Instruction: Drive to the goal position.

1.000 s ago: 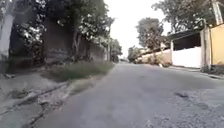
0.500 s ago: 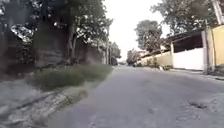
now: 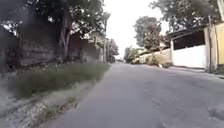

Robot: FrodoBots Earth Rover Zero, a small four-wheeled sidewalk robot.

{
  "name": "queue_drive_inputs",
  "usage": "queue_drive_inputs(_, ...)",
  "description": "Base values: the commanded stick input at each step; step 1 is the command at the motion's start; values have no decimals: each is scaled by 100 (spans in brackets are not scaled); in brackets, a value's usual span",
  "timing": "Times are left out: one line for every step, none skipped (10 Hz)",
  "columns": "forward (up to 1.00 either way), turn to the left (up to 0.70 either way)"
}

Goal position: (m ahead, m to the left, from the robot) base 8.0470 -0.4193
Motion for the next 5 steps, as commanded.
queue_drive_inputs(100,-32)
queue_drive_inputs(100,-19)
queue_drive_inputs(100,-6)
queue_drive_inputs(100,-2)
queue_drive_inputs(100,-6)
